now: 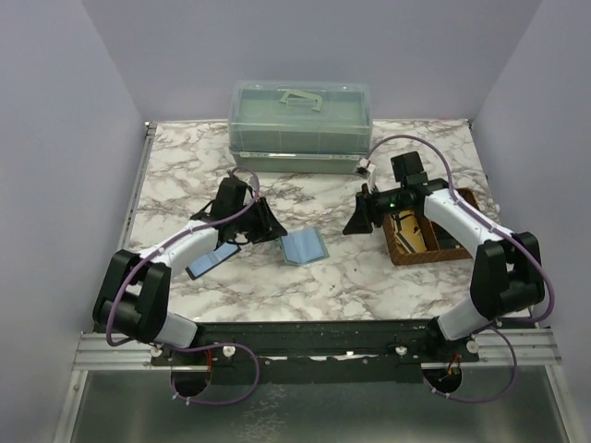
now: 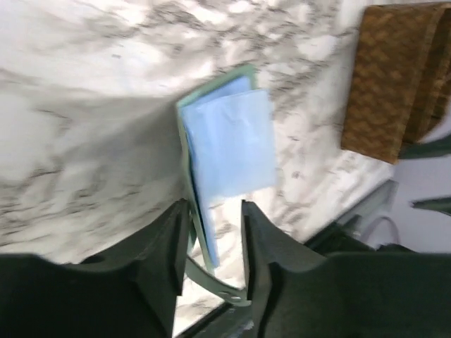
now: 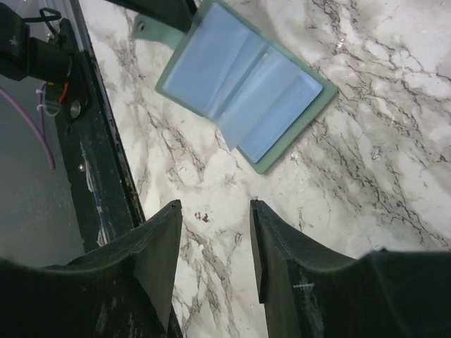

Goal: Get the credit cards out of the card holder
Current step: Place the card holder at the center of the board, then reset both arms

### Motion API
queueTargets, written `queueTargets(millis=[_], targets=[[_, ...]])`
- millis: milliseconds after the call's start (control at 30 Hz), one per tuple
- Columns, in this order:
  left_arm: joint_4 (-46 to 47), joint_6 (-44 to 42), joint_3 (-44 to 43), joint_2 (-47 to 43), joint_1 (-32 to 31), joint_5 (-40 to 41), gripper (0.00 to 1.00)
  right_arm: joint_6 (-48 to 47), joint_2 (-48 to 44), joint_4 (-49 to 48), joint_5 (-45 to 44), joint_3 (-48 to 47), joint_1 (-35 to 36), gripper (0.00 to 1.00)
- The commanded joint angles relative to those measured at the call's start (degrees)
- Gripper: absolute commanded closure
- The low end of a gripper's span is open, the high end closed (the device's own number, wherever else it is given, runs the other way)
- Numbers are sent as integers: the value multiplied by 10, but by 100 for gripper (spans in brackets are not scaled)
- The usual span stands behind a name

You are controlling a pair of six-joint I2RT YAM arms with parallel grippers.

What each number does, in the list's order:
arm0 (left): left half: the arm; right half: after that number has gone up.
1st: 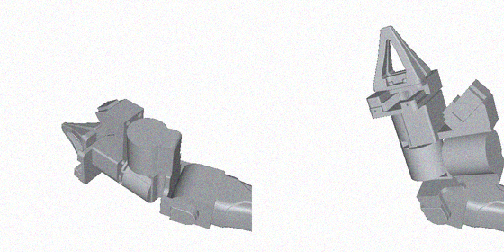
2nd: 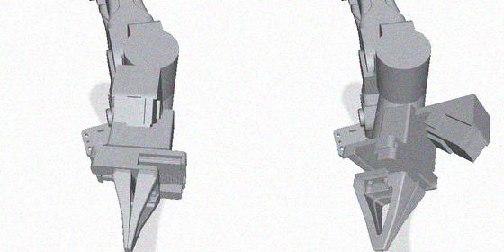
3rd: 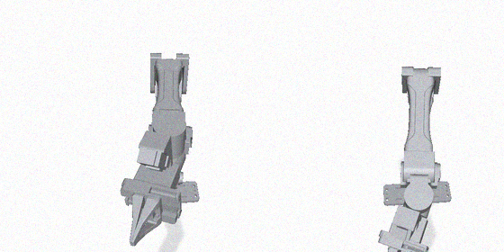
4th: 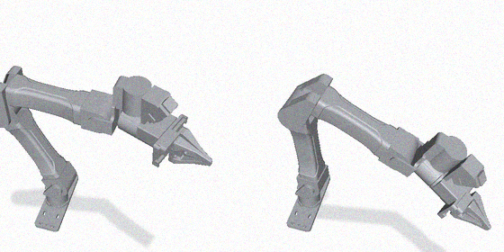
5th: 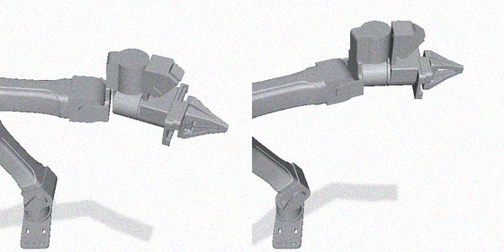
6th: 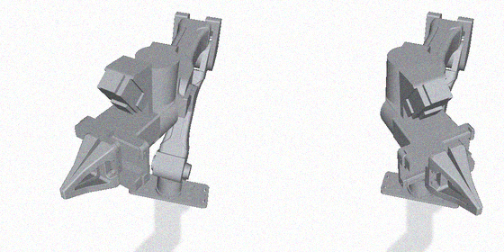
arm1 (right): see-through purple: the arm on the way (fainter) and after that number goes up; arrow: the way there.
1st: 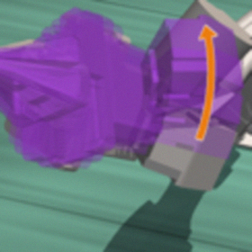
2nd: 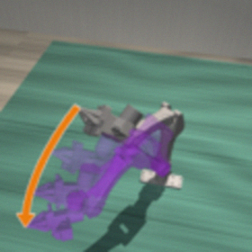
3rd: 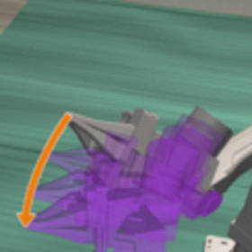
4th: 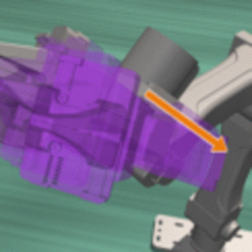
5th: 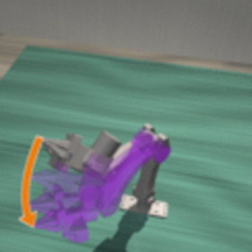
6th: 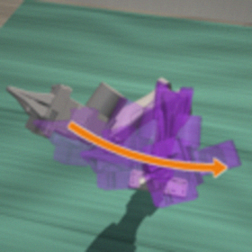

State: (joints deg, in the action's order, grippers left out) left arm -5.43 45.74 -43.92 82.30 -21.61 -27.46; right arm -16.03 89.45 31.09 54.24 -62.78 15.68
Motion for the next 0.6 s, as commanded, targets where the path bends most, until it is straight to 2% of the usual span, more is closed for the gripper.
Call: queueTargets(millis=[0,67,133,167,333,533,567], targets=[[-158,-137,-66,-50,-2,148,54,-41,-46,14,34,9,-16,51],[-163,-169,-78,-111,-1,192,39,-46,-72,8,35,12,-32,50],[-149,-177,-77,-177,-1,228,9,-54,-97,7,33,14,-49,49],[-135,-168,-71,-207,0,241,2,-56,-111,5,27,16,-57,48],[-56,-144,-53,-306,20,178,1,-34,-193,-26,-31,29,-111,33],[-108,-142,-109,-323,21,167,1,42,-261,-46,-93,-14,-227,3],[-111,-140,-112,-327,21,167,1,61,-266,-47,-106,-26,-239,1]])
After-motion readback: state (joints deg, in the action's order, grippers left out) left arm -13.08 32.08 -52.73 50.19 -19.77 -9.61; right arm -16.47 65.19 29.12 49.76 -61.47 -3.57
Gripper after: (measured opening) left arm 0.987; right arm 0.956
